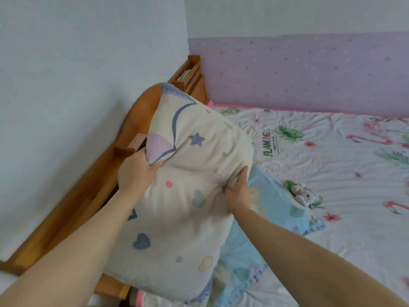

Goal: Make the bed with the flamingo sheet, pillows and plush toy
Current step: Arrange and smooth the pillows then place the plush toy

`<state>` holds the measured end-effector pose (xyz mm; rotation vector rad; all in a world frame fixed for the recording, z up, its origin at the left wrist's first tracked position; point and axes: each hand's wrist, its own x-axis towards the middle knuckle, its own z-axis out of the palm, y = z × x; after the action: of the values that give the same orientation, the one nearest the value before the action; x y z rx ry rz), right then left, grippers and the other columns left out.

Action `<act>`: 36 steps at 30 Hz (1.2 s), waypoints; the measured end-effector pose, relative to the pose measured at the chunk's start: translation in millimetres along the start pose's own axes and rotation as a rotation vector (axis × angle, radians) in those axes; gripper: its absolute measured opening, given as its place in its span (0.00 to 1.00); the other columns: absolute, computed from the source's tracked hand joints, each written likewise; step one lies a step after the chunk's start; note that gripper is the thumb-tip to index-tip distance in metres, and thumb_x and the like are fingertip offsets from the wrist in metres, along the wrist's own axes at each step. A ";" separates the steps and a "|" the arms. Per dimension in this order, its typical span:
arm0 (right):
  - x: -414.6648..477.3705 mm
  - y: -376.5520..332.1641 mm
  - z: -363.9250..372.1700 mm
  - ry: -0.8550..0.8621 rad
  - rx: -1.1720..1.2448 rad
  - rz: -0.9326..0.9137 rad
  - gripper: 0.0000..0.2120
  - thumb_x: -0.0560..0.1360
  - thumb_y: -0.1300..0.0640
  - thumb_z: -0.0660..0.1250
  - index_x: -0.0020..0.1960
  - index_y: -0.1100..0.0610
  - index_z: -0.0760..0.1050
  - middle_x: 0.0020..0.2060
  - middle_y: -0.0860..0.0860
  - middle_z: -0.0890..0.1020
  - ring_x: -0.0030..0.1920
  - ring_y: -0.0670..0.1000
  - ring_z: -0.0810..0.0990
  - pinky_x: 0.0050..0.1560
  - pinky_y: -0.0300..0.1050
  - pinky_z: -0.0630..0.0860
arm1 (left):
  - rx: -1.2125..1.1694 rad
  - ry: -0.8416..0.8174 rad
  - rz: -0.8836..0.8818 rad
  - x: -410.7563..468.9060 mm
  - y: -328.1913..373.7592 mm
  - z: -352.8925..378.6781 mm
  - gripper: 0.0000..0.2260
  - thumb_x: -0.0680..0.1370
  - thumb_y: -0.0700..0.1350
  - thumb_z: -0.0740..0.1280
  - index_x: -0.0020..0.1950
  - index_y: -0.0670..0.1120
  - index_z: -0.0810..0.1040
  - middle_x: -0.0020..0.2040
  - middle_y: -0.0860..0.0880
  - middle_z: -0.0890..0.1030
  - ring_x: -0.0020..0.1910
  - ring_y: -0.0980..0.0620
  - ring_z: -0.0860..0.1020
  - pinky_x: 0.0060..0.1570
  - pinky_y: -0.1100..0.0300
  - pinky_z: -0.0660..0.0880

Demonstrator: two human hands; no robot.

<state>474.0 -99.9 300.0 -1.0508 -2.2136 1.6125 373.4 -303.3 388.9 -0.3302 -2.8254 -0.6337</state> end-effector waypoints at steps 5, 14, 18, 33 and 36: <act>13.0 -5.0 15.7 -0.039 -0.119 -0.051 0.35 0.78 0.62 0.57 0.78 0.45 0.44 0.58 0.61 0.75 0.56 0.60 0.75 0.49 0.43 0.66 | -0.007 -0.039 -0.033 19.4 -19.0 8.0 0.19 0.77 0.54 0.65 0.58 0.40 0.76 0.51 0.42 0.81 0.48 0.45 0.79 0.41 0.59 0.71; 40.7 -12.6 15.0 -0.118 -0.172 -0.043 0.33 0.78 0.64 0.57 0.77 0.44 0.51 0.62 0.58 0.74 0.59 0.59 0.75 0.50 0.39 0.66 | 0.022 -0.076 -0.020 50.8 -18.8 17.3 0.25 0.77 0.55 0.65 0.68 0.42 0.70 0.58 0.42 0.79 0.55 0.42 0.78 0.47 0.57 0.74; 64.1 -19.6 15.9 -0.091 -0.142 -0.039 0.34 0.76 0.65 0.57 0.77 0.43 0.52 0.61 0.58 0.74 0.59 0.59 0.74 0.50 0.39 0.65 | 0.010 -0.054 -0.028 72.5 -10.3 22.6 0.23 0.75 0.56 0.67 0.64 0.42 0.73 0.56 0.43 0.79 0.51 0.44 0.78 0.43 0.59 0.72; 233.2 -56.2 10.1 -0.166 -0.206 -0.041 0.36 0.74 0.67 0.56 0.77 0.47 0.50 0.61 0.60 0.73 0.60 0.61 0.73 0.59 0.49 0.70 | 0.060 -0.054 -0.144 187.1 58.5 85.9 0.18 0.76 0.55 0.67 0.56 0.42 0.77 0.50 0.44 0.81 0.47 0.46 0.79 0.46 0.55 0.76; 276.2 -59.0 -4.0 -0.199 -0.218 -0.034 0.35 0.75 0.66 0.56 0.78 0.48 0.51 0.59 0.60 0.74 0.58 0.61 0.74 0.57 0.49 0.71 | 0.063 -0.084 -0.159 212.0 83.1 105.8 0.15 0.77 0.54 0.67 0.54 0.43 0.77 0.47 0.45 0.80 0.43 0.49 0.76 0.42 0.56 0.74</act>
<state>251.3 73.5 289.8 -0.9330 -2.5712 1.5487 176.3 -147.8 384.7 -0.1242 -2.9664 -0.5726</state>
